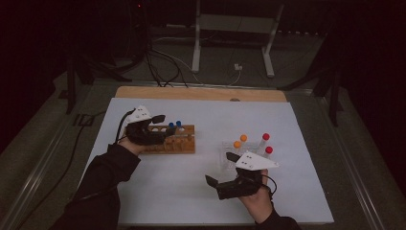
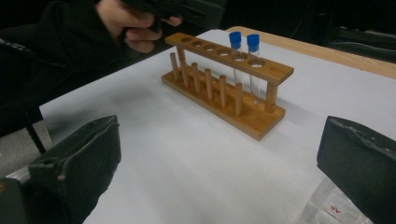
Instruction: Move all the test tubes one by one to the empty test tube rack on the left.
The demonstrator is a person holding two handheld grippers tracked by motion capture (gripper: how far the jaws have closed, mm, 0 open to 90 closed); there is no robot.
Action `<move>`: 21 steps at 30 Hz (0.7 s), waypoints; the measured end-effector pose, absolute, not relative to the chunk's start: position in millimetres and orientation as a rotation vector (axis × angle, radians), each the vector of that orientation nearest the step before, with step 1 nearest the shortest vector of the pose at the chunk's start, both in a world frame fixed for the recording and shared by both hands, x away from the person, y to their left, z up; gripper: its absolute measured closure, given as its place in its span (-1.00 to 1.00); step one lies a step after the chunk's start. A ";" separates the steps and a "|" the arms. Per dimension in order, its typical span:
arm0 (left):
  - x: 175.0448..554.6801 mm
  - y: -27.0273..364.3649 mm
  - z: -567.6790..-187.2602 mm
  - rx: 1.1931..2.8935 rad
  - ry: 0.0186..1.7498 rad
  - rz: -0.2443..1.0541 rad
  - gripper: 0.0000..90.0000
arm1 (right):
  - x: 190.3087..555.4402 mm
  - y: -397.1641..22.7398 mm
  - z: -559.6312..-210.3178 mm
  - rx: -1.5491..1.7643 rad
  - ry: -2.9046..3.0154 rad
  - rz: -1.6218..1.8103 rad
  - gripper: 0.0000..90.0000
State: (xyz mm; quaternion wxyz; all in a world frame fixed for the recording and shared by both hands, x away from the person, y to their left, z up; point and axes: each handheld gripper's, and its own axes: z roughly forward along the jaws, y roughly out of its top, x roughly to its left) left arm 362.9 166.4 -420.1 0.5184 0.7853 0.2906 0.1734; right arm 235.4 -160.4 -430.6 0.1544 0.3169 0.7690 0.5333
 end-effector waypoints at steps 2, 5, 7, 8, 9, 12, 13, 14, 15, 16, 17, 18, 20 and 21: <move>356.5 167.6 -416.2 1.876 0.687 0.405 -0.44 | 235.6 -160.7 -429.2 0.907 2.200 1.524 -1.00; 346.0 168.3 -411.8 1.876 0.675 0.401 -0.64 | 236.7 -163.0 -425.2 0.905 2.184 1.525 -1.00; 339.3 169.0 -410.3 1.867 0.671 0.393 -0.73 | 237.8 -165.9 -421.5 0.908 2.168 1.531 -1.00; 336.2 169.5 -409.7 1.866 0.670 0.388 -0.79 | 238.5 -167.3 -419.6 0.910 2.161 1.528 -1.00; 332.9 169.7 -409.4 1.861 0.671 0.386 -0.80 | 239.2 -168.7 -417.9 0.910 2.152 1.525 -1.00; 323.6 171.5 -409.9 1.859 0.653 0.363 -0.90 | 240.9 -173.2 -412.4 0.914 2.130 1.518 -1.00; 321.5 172.0 -410.5 1.855 0.647 0.354 -0.95 | 241.6 -174.6 -410.9 0.912 2.126 1.517 -1.00; 318.6 172.9 -411.5 1.854 0.642 0.352 -0.95 | 242.0 -175.8 -409.9 0.915 2.121 1.515 -1.00; 316.0 173.5 -412.7 1.853 0.639 0.349 -0.96 | 242.8 -177.2 -408.7 0.918 2.112 1.511 -1.00; 313.3 174.4 -414.2 1.851 0.639 0.338 -0.96 | 243.8 -178.8 -407.8 0.922 2.110 1.511 -1.00; 310.0 175.0 -416.3 1.853 0.637 0.327 -0.96 | 244.6 -180.3 -407.0 0.928 2.105 1.509 -1.00; 307.9 175.3 -417.7 1.857 0.633 0.325 -0.96 | 245.8 -182.3 -406.2 0.932 2.098 1.507 -1.00; 302.2 176.4 -421.1 1.861 0.626 0.315 -0.96 | 247.2 -184.8 -405.4 0.941 2.094 1.509 -1.00; 299.3 177.5 -422.7 1.855 0.620 0.308 -0.96 | 247.9 -185.8 -405.3 0.945 2.091 1.503 -1.00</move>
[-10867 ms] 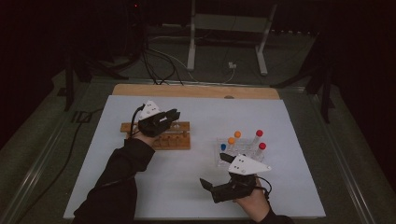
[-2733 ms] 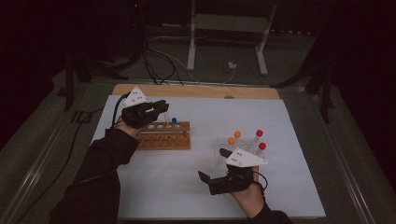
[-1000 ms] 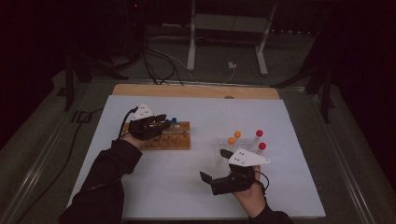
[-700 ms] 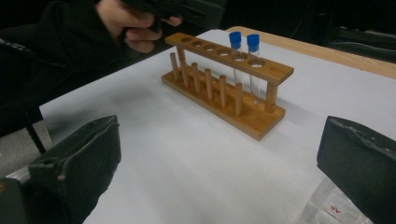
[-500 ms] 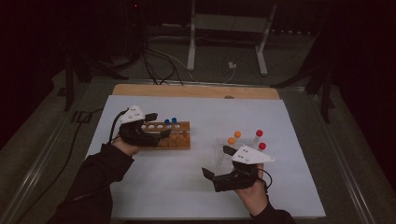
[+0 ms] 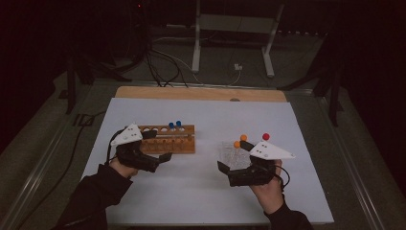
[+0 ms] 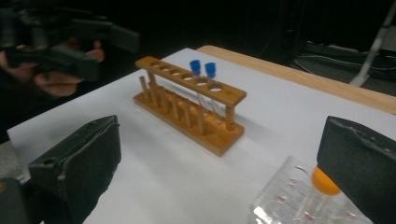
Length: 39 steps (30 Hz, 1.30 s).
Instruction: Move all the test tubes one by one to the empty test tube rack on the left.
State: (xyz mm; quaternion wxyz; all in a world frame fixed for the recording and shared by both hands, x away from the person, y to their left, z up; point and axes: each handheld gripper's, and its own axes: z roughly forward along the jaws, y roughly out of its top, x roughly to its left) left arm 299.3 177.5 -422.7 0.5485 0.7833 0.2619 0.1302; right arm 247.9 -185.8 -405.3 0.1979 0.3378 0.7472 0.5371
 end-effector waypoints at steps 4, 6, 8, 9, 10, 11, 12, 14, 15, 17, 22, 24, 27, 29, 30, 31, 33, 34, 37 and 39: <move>289.6 179.4 -429.5 1.850 0.614 0.293 -0.96 | 250.9 -189.7 -406.8 0.955 2.081 1.488 -1.00; 285.0 179.2 -432.7 1.854 0.606 0.291 -0.97 | 252.5 -191.5 -407.9 0.968 2.078 1.478 -1.00; 280.6 179.1 -435.1 1.859 0.600 0.279 -0.97 | 254.6 -193.4 -409.7 0.977 2.074 1.469 -1.00; 278.2 179.3 -436.2 1.859 0.595 0.279 -0.97 | 255.7 -194.3 -410.6 0.985 2.074 1.457 -1.00; 276.0 179.2 -437.5 1.861 0.594 0.279 -0.97 | 257.0 -195.3 -411.8 0.987 2.079 1.454 -1.00; 274.0 179.6 -439.0 1.858 0.591 0.269 -0.97 | 257.8 -196.0 -413.0 0.989 2.076 1.441 -1.00; 272.2 180.0 -440.6 1.855 0.590 0.263 -0.97 | 258.7 -196.8 -414.2 0.994 2.073 1.430 -1.00; 269.1 180.4 -444.5 1.856 0.592 0.262 -0.97 | 260.9 -198.5 -417.5 1.019 2.075 1.418 -1.00; 268.1 180.9 -446.3 1.853 0.596 0.255 -0.97 | 261.7 -198.7 -419.5 1.031 2.068 1.396 -1.00; 266.7 181.5 -449.4 1.861 0.601 0.262 -0.97 | 263.3 -199.2 -424.3 1.055 2.071 1.370 -1.00; 264.4 184.6 -453.2 1.861 0.604 0.255 -0.97 | 267.4 -201.1 -437.1 1.100 2.080 1.295 -0.65; 264.1 185.3 -454.2 1.863 0.607 0.259 -0.97 | 269.0 -202.8 -442.0 1.131 2.081 1.280 -0.32; 263.9 185.3 -455.7 1.866 0.608 0.257 -0.97 | 272.1 -203.2 -446.8 1.163 2.087 1.219 -0.08; 264.1 184.9 -456.4 1.873 0.606 0.256 -0.97 | 276.0 -202.8 -450.7 1.192 2.094 1.153 0.05; 264.1 184.7 -456.6 1.876 0.604 0.254 -0.97 | 277.8 -202.7 -452.4 1.200 2.094 1.132 0.11; 264.2 184.6 -456.8 1.876 0.603 0.255 -0.97 | 279.6 -202.4 -453.7 1.208 2.095 1.112 0.15; 264.2 184.2 -457.2 1.877 0.602 0.253 -0.97 | 283.7 -202.2 -456.8 1.219 2.101 1.078 0.22; 264.2 184.1 -457.4 1.878 0.601 0.251 -0.97 | 285.8 -202.0 -458.2 1.231 2.098 1.069 0.27; 264.4 183.7 -457.9 1.883 0.601 0.252 -0.97 | 290.6 -201.4 -460.3 1.243 2.101 1.063 0.34; 264.7 183.6 -458.2 1.884 0.601 0.249 -0.97 | 293.3 -200.4 -461.5 1.243 2.099 1.049 0.39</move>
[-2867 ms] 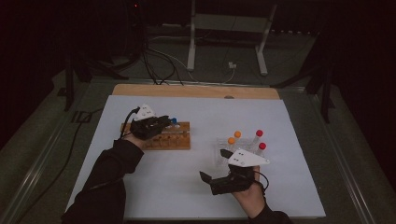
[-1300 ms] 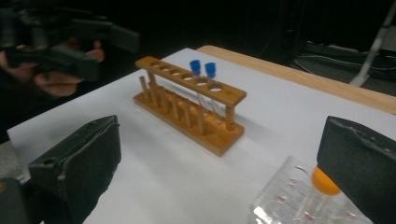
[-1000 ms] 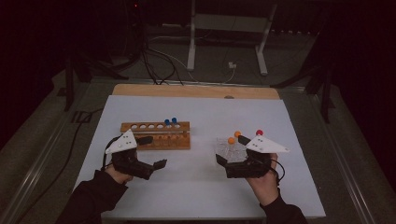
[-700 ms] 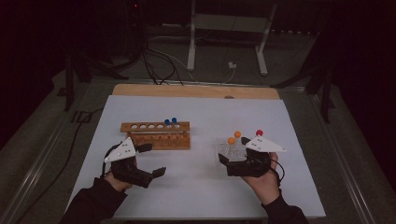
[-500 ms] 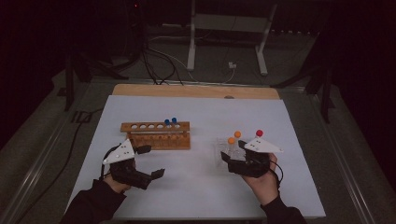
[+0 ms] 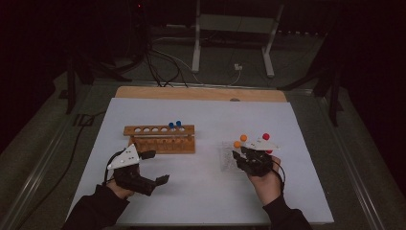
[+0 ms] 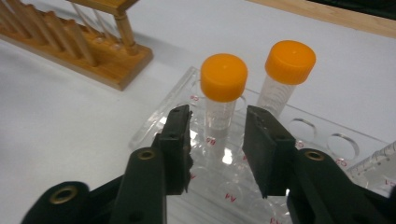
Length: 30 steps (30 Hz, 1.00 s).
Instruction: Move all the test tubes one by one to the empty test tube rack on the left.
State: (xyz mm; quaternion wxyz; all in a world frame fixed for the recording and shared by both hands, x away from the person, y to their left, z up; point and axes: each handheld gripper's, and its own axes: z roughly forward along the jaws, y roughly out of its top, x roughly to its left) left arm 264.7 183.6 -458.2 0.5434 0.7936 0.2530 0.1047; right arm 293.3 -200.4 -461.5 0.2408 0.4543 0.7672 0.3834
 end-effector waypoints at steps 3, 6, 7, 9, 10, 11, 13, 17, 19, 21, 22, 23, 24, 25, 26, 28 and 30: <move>264.4 183.2 -458.4 1.886 0.598 0.247 -0.97 | 297.9 -198.2 -464.3 1.257 2.101 1.015 0.46; 264.9 183.7 -459.2 1.887 0.601 0.246 -0.97 | 302.1 -196.1 -467.9 1.264 2.110 0.999 0.50; 264.9 183.7 -459.5 1.885 0.602 0.246 -0.97 | 302.8 -195.8 -468.2 1.261 2.109 1.002 0.52; 265.0 183.8 -459.6 1.889 0.601 0.245 -0.97 | 303.7 -194.6 -468.1 1.250 2.112 1.000 0.57; 264.9 183.7 -459.5 1.888 0.599 0.244 -0.97 | 304.1 -194.0 -468.2 1.248 2.112 1.000 0.61; 264.9 183.6 -459.2 1.888 0.599 0.244 -0.97 | 304.8 -193.6 -468.4 1.246 2.113 1.004 0.65; 264.8 183.5 -458.8 1.889 0.598 0.242 -0.97 | 305.0 -192.7 -468.0 1.246 2.114 0.999 0.66; 264.9 183.6 -458.5 1.885 0.602 0.239 -0.97 | 304.3 -192.7 -466.4 1.239 2.119 0.994 0.67; 264.6 183.4 -457.9 1.886 0.598 0.244 -0.97 | 302.6 -193.5 -462.4 1.231 2.109 1.006 0.67; 264.4 182.4 -456.9 1.890 0.597 0.247 -0.97 | 300.9 -194.0 -458.0 1.220 2.098 1.019 0.67; 264.3 182.0 -456.7 1.891 0.593 0.245 -0.97 | 299.7 -194.5 -454.8 1.211 2.090 1.027 0.67; 264.0 181.3 -456.3 1.893 0.595 0.248 -0.97 | 298.7 -194.7 -453.0 1.208 2.086 1.034 0.67; 264.0 180.6 -456.0 1.894 0.594 0.245 -0.97 | 297.2 -195.0 -450.2 1.195 2.077 1.035 0.67; 264.0 180.2 -455.7 1.895 0.590 0.243 -0.97 | 295.1 -195.5 -446.4 1.186 2.066 1.044 0.67; 264.0 179.8 -455.3 1.898 0.591 0.247 -0.97 | 293.4 -196.0 -443.1 1.178 2.055 1.054 0.67; 264.2 179.3 -454.3 1.895 0.589 0.240 -0.97 | 289.6 -196.7 -436.1 1.158 2.037 1.069 0.67; 264.4 179.3 -453.0 1.892 0.588 0.239 -0.97 | 285.7 -196.7 -429.5 1.138 2.020 1.082 0.67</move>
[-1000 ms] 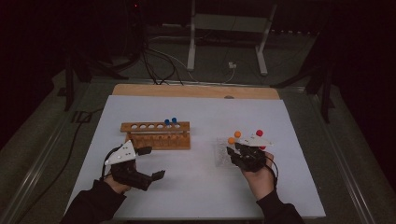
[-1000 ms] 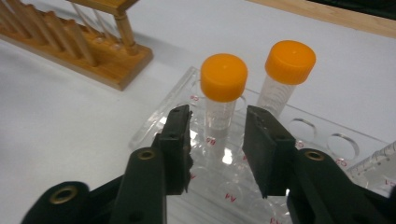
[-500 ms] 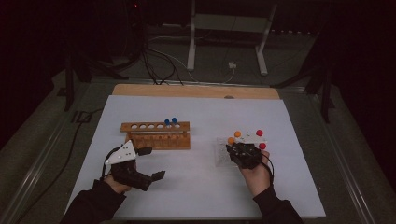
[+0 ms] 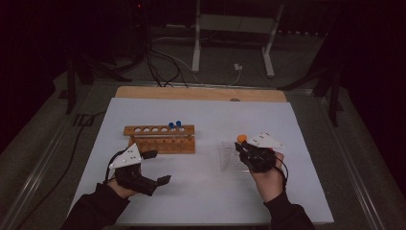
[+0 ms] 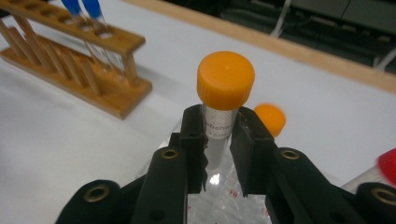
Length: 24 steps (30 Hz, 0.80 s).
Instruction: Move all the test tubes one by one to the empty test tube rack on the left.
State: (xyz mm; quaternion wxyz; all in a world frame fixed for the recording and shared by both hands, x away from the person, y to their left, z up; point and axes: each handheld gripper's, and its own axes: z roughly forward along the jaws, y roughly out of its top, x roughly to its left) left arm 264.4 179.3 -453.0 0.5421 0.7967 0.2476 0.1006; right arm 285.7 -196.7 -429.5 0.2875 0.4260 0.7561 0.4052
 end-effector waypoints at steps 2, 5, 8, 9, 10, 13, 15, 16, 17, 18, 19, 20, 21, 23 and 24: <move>265.1 179.5 -451.6 1.892 0.591 0.237 -0.97 | 282.5 -196.7 -424.2 1.124 2.003 1.094 0.67; 266.1 179.0 -448.7 1.892 0.590 0.230 -0.97 | 277.7 -196.3 -416.2 1.102 1.993 1.126 0.67; 266.9 177.6 -445.4 1.894 0.580 0.226 -0.97 | 271.5 -191.6 -410.7 1.072 2.005 1.161 0.67; 267.3 177.2 -444.1 1.893 0.577 0.222 -0.97 | 269.7 -189.7 -409.7 1.063 2.013 1.171 0.67; 267.7 176.6 -443.1 1.893 0.576 0.222 -0.97 | 267.9 -187.5 -408.8 1.053 2.018 1.185 0.67; 268.8 173.3 -439.1 1.893 0.565 0.217 -0.97 | 263.4 -181.2 -407.8 1.019 2.039 1.207 0.67; 269.4 170.7 -437.4 1.893 0.554 0.208 -0.97 | 260.4 -175.6 -408.4 1.000 2.061 1.220 0.67; 269.6 169.4 -436.9 1.893 0.556 0.208 -0.97 | 258.6 -172.1 -409.4 0.988 2.080 1.225 0.67; 269.9 168.1 -436.3 1.895 0.549 0.205 -0.97 | 257.9 -169.9 -410.2 0.982 2.088 1.231 0.67; 270.1 166.6 -435.9 1.894 0.546 0.201 -0.97 | 256.8 -167.0 -411.5 0.978 2.103 1.236 0.67; 270.4 165.1 -435.5 1.895 0.543 0.200 -0.97 | 255.9 -164.5 -412.7 0.968 2.119 1.236 0.67; 270.9 163.8 -435.3 1.894 0.538 0.192 -0.97 | 255.1 -161.9 -414.3 0.959 2.131 1.234 0.67; 271.1 162.2 -435.1 1.898 0.535 0.191 -0.97 | 254.2 -159.5 -415.9 0.954 2.145 1.234 0.67; 271.5 158.0 -435.0 1.904 0.524 0.182 -0.96 | 253.0 -154.8 -420.4 0.943 2.170 1.228 0.67; 271.5 155.9 -434.6 1.909 0.520 0.185 -0.96 | 252.7 -152.6 -422.7 0.941 2.186 1.222 0.67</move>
